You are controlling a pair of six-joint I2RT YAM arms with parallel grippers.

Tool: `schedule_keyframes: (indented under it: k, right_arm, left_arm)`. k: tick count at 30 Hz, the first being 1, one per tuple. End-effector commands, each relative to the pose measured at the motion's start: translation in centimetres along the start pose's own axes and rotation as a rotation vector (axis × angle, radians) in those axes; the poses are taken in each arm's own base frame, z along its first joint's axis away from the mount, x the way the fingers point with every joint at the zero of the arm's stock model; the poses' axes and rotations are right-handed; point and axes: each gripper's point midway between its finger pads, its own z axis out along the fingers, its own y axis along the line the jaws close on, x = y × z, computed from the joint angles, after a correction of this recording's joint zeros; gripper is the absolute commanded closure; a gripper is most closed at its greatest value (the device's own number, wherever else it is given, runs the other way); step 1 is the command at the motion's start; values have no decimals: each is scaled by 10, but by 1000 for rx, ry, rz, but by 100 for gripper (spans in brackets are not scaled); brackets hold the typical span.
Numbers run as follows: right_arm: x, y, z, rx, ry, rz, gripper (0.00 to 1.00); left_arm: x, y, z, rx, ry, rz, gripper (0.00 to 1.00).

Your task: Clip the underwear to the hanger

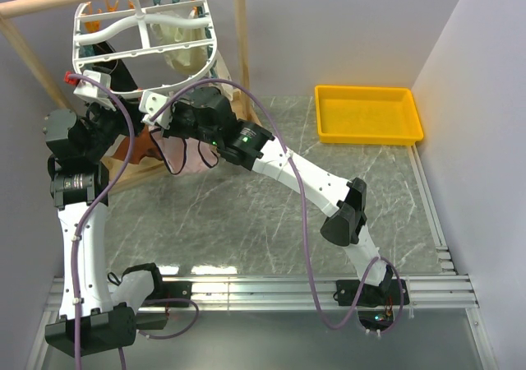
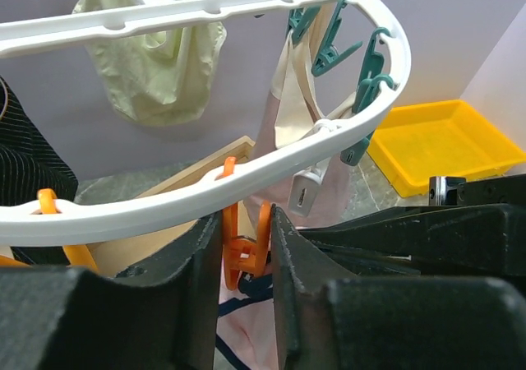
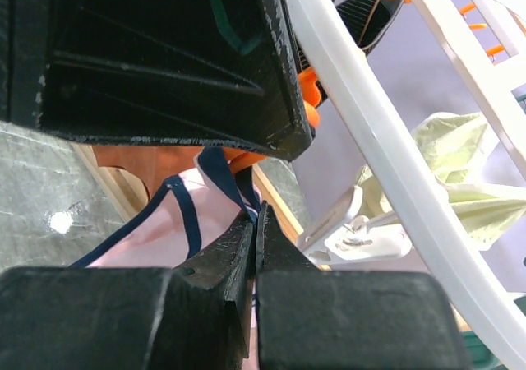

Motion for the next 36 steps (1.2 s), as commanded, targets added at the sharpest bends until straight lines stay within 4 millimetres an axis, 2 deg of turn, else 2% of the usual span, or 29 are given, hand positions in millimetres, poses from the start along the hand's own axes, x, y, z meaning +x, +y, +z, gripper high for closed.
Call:
schedule_keyframes:
  k: [1,5,7,9,18,19,22,23,26,32,36]
  right_arm:
    - [-55,-48,-28,116,-134,-2,100]
    - [-56,-48,-28,116,-137,0,100]
    - [-57,-48,-29,116,-140,1,100]
    - [-55,-47,-28,111,-135,1,100]
    - [-51,-38,-29,89,-130,29,99]
    - [-51,-38,-29,90,-129,32,97]
    - [-50,-34,-29,81,-130,53,78]
    - [-52,-33,-31,78,-132,61,68]
    - [-50,-26,-34,55,-123,83,57]
    - [-40,-7,-46,3,-93,141,47]
    - [-29,4,-58,-20,-60,215,45]
  left_arm:
    - [19,-10,-8,25,77,-57,68]
    - [13,-10,-9,18,61,-66,56]
    - [11,-10,-9,13,55,-66,54]
    - [8,-8,-9,-3,51,-78,47]
    - [1,-5,-12,-43,37,-104,37]
    - [1,-6,-12,-43,38,-111,36]
    - [2,-5,-12,-50,40,-123,35]
    - [3,-5,-13,-54,44,-127,34]
    - [5,-5,-13,-57,56,-144,34]
    - [15,-8,-16,-51,85,-171,33]
    - [32,-8,-22,-64,132,-184,30]
